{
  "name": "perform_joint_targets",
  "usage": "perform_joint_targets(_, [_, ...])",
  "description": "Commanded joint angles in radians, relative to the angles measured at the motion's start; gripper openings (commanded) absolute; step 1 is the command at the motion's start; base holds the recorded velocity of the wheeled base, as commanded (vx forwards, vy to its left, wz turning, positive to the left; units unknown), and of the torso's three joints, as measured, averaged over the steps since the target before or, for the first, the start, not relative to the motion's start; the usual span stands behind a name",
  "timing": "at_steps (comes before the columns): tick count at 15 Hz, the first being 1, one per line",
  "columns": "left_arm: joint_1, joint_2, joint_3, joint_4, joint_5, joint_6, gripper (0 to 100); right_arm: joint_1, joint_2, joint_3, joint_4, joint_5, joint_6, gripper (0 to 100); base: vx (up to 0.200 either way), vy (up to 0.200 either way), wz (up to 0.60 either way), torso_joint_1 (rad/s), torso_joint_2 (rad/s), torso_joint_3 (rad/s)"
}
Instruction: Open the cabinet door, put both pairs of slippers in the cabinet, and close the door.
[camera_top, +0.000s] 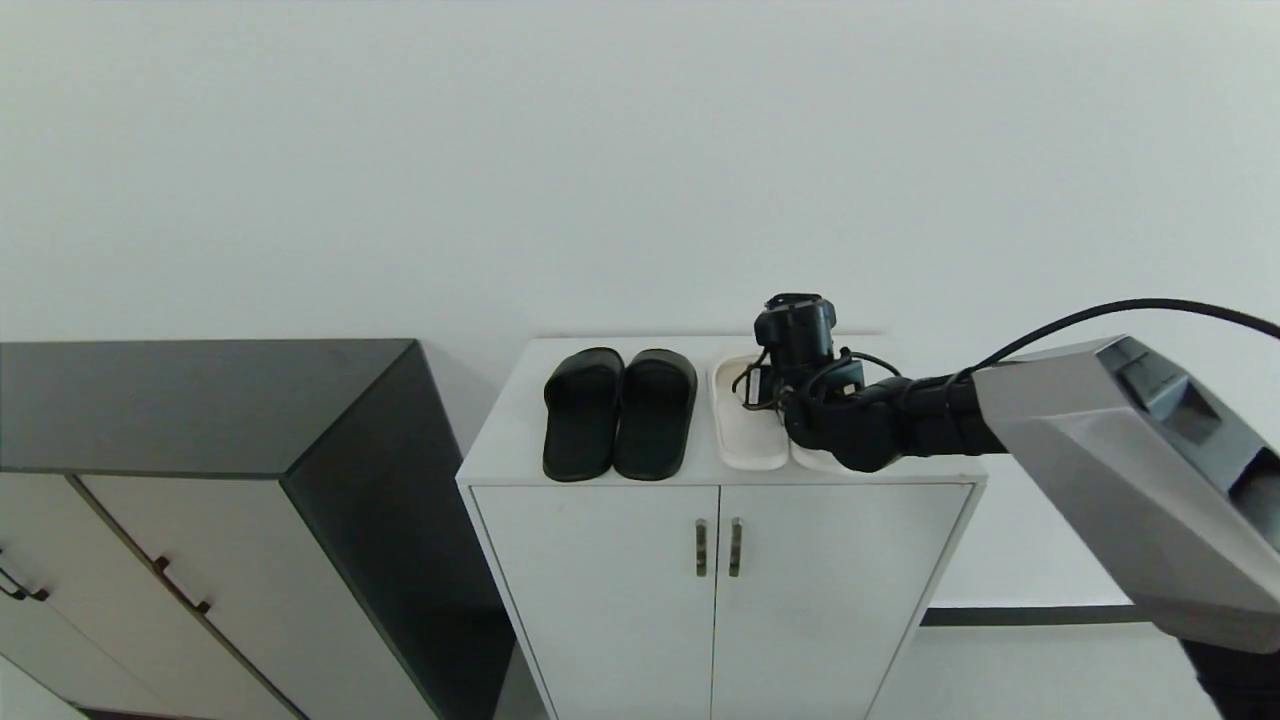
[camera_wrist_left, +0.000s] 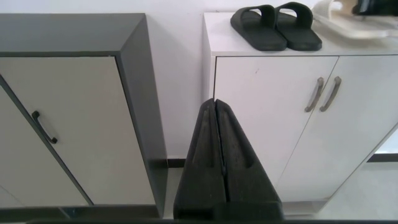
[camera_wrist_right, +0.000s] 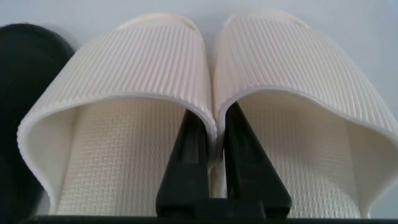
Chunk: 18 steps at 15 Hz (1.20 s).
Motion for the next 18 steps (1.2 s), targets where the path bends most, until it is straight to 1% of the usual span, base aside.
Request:
perform_joint_targets(1, [0.000,0.001,0.000,0.000,0.001,-0.001,0,0.091,-0.343,0.348,-0.062,0.006,-0.010,0,0.000,0.000,0.00,0.000,0.00,0.000])
perform_joint_targets(2, [0.000,0.001,0.000,0.000,0.001,-0.001,0,0.117,-0.423,0.456,-0.095,0.030,-0.013,0,0.000,0.000,0.00,0.000,0.00,0.000])
perform_joint_targets(3, [0.000,0.001,0.000,0.000,0.001,-0.001,0,0.146,-0.518,0.575,-0.128,0.087,-0.015,0,0.000,0.000,0.00,0.000,0.00,0.000])
perform_joint_targets(4, [0.000,0.001,0.000,0.000,0.001,-0.001,0,0.167,-0.618,0.700,-0.133,0.142,-0.024,0,0.000,0.000,0.00,0.000,0.00,0.000])
perform_joint_targets(6, [0.000,0.001,0.000,0.000,0.001,-0.001,0,0.194,-0.770,0.902,-0.141,0.227,-0.062,0,0.000,0.000,0.00,0.000,0.00,0.000])
perform_joint_targets(8, [0.000,0.001,0.000,0.000,0.001,-0.001,0,0.207,-0.871,1.040,-0.142,0.305,-0.070,0,0.000,0.000,0.00,0.000,0.00,0.000])
perform_joint_targets(9, [0.000,0.001,0.000,0.000,0.001,-0.001,0,0.207,-0.896,1.088,-0.151,0.345,-0.067,0,0.000,0.000,0.00,0.000,0.00,0.000])
perform_joint_targets(10, [0.000,0.001,0.000,0.000,0.001,-0.001,0,0.206,-0.900,1.112,-0.174,0.385,-0.062,0,0.000,0.000,0.00,0.000,0.00,0.000])
perform_joint_targets(12, [0.000,0.001,0.000,0.000,0.001,-0.004,0,0.206,-0.885,1.129,-0.216,0.401,-0.065,0,0.000,0.000,0.00,0.000,0.00,0.000])
perform_joint_targets(13, [0.000,0.001,0.000,0.000,0.001,-0.004,0,0.206,-0.885,1.132,-0.216,0.401,-0.067,0,0.000,0.000,0.00,0.000,0.00,0.000])
perform_joint_targets(17, [0.000,0.001,0.000,0.000,0.001,-0.004,0,0.206,-0.883,1.151,-0.217,0.415,-0.065,0,-0.200,0.000,0.00,-0.001,0.00,0.001])
perform_joint_targets(18, [0.000,0.001,0.000,0.000,0.001,-0.004,0,0.206,-0.883,1.157,-0.219,0.428,-0.065,0,0.000,0.000,0.00,0.000,0.00,0.000])
